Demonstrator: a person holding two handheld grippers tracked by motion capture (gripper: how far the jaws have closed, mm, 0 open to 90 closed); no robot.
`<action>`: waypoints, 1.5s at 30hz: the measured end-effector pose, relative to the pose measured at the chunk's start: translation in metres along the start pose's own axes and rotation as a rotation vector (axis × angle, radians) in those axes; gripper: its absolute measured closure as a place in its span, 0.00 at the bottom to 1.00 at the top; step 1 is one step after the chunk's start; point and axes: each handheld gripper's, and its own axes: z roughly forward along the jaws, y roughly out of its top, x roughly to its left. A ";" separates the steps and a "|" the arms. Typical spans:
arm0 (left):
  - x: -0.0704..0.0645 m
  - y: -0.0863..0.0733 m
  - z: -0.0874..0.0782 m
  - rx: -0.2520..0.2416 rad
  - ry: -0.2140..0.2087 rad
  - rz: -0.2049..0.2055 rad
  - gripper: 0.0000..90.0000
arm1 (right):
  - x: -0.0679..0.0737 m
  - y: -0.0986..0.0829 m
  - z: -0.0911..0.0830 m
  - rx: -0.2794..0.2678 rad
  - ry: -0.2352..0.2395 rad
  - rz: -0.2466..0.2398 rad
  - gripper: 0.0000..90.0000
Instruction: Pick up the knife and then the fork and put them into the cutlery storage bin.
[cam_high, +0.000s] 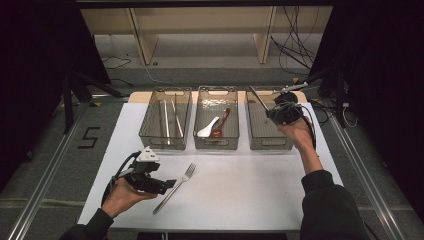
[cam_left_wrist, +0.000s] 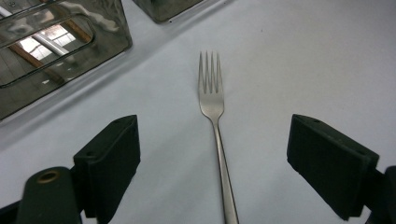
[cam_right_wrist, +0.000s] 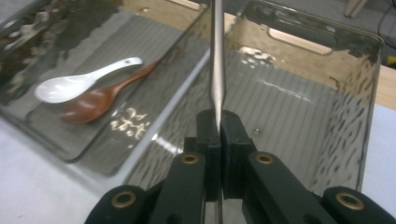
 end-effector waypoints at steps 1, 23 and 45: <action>0.000 0.000 0.000 0.001 -0.001 0.002 0.19 | -0.002 0.001 0.002 0.006 -0.004 0.010 0.99; 0.000 0.001 0.000 -0.003 -0.003 0.009 0.19 | -0.015 0.008 0.025 0.054 -0.067 0.065 0.99; 0.003 -0.002 0.005 0.045 0.000 0.007 0.19 | 0.011 -0.006 -0.015 -0.082 0.036 -0.017 0.41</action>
